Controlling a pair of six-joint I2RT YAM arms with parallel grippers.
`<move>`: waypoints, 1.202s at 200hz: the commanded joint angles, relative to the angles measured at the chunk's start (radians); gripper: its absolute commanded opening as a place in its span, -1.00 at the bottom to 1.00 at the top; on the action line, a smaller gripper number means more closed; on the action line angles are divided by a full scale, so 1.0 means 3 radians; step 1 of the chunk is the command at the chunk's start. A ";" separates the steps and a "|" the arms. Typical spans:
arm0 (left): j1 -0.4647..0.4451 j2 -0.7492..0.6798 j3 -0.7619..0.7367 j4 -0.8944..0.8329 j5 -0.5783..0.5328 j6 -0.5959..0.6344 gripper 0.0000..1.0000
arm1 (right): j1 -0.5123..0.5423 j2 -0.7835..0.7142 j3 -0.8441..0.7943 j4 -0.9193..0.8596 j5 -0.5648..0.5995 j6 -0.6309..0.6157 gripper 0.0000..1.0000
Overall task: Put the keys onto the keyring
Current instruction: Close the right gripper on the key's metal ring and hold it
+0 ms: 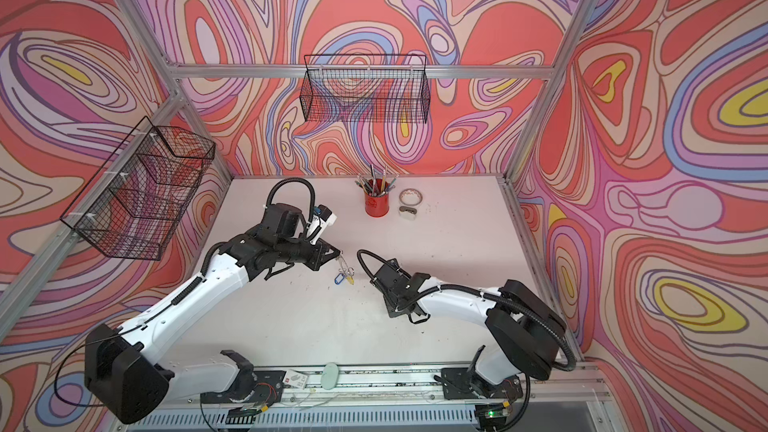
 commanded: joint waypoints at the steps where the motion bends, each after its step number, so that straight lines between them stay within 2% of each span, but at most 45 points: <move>1: 0.0020 0.0031 -0.0023 0.0084 0.0064 -0.0027 -1.00 | 0.0027 0.0004 0.0055 -0.0076 0.0096 0.0010 -0.78; 30: 0.0021 0.0041 -0.0017 0.0081 0.0069 -0.0028 -1.00 | 0.0034 0.0010 0.0062 -0.0088 0.0134 0.0017 -0.79; 45: 0.0022 0.0041 -0.0019 0.0084 0.0065 -0.0028 -1.00 | 0.0037 0.0022 0.0079 -0.0099 0.0147 0.0019 -0.53; 53: 0.0018 0.0050 -0.0022 0.0084 0.0064 -0.0030 -1.00 | 0.0043 0.0003 0.0074 -0.0090 0.0132 0.0006 -0.49; 99: 0.0020 0.0071 -0.0025 0.0091 0.0084 -0.0035 -1.00 | 0.0062 -0.0007 0.0087 -0.0132 0.0099 -0.0011 -0.52; 129: 0.0022 0.0077 -0.0024 0.0089 0.0091 -0.0030 -1.00 | 0.0109 -0.0060 0.0079 -0.0125 0.0005 -0.0029 -0.36; 147: 0.0026 0.0083 -0.0022 0.0098 0.0099 -0.0027 -1.00 | 0.0127 -0.0005 0.0053 -0.0131 0.0020 -0.0033 -0.38; 198: 0.0023 0.0067 -0.0040 0.0090 0.0095 -0.0025 -1.00 | 0.0127 0.0087 0.0108 -0.0207 0.0188 0.0006 -0.61; 240: 0.0023 0.0077 -0.0035 0.0094 0.0100 -0.0027 -1.00 | 0.0149 0.0119 0.0121 -0.0212 0.0201 0.0011 -0.49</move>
